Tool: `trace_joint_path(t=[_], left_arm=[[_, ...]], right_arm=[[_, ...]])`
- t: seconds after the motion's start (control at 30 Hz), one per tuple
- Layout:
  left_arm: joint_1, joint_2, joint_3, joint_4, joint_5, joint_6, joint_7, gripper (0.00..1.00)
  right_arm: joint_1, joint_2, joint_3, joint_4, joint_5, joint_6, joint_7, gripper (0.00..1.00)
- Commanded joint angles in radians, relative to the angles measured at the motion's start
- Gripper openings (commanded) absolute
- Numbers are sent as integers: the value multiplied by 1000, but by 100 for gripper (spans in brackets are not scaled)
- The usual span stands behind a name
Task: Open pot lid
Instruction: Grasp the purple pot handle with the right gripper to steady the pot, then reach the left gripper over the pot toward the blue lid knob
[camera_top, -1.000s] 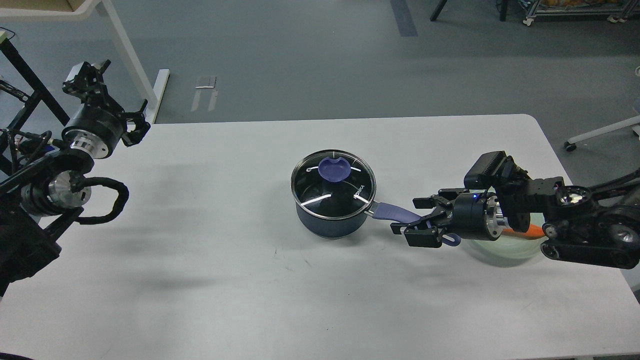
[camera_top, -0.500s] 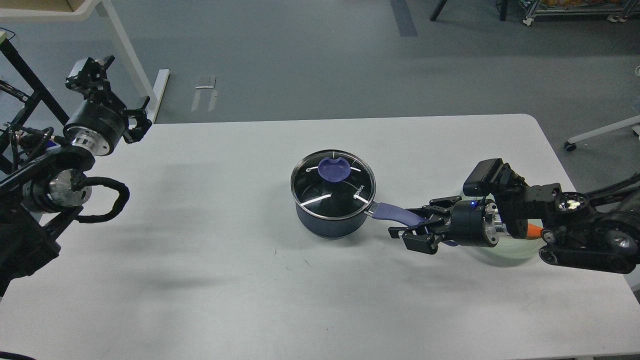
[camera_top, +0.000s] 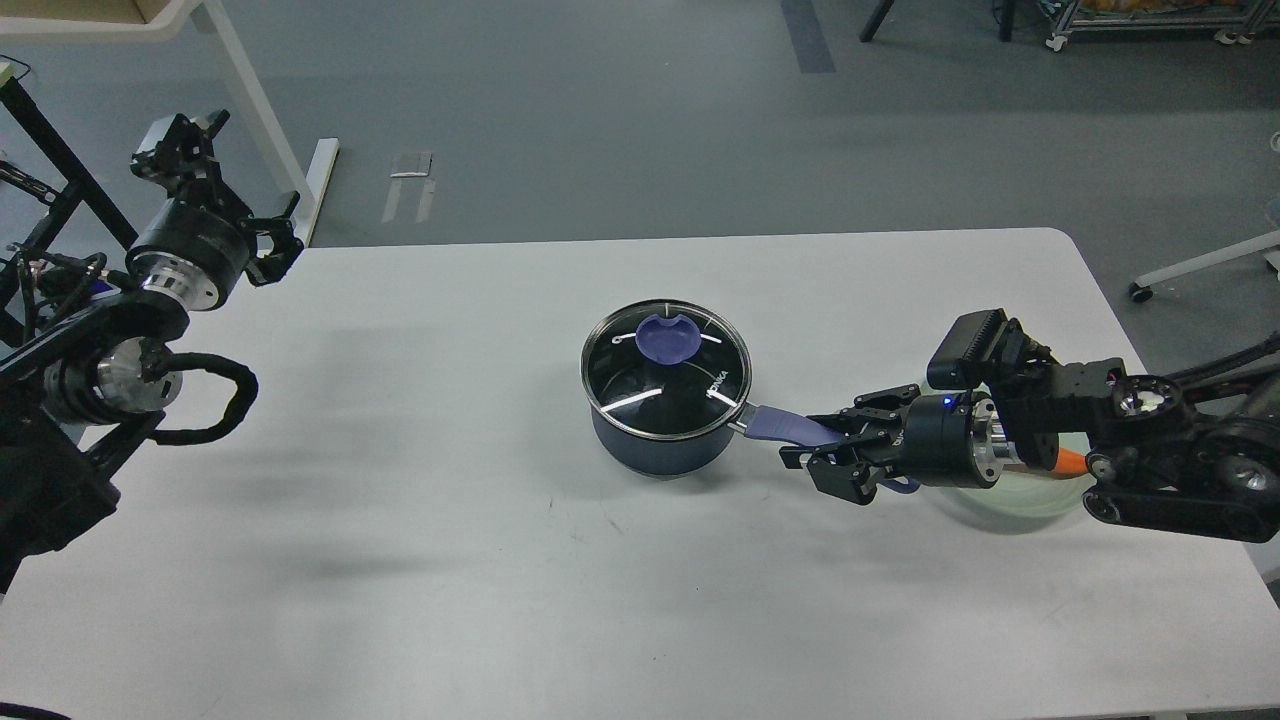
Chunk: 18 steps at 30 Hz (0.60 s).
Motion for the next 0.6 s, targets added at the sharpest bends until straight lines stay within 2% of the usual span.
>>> trace_joint_path(t=[0.0,0.13,0.43,0.57], left_arm=[[-1,1,0,1,1,0,2,100],[-6,1,0,-10,53,0,5,100],[-58,-4,0,-59,308,-26,8,100],[-87,-4,14,-163,441,-28,14,100]], right_arm=[[11,-6,0,8,0,0,0,39],[14,-6,-3,10,0,2,0,30],[14,-3,-2,8,1,3,0,29],[14,-3,-2,8,1,5,0,29]])
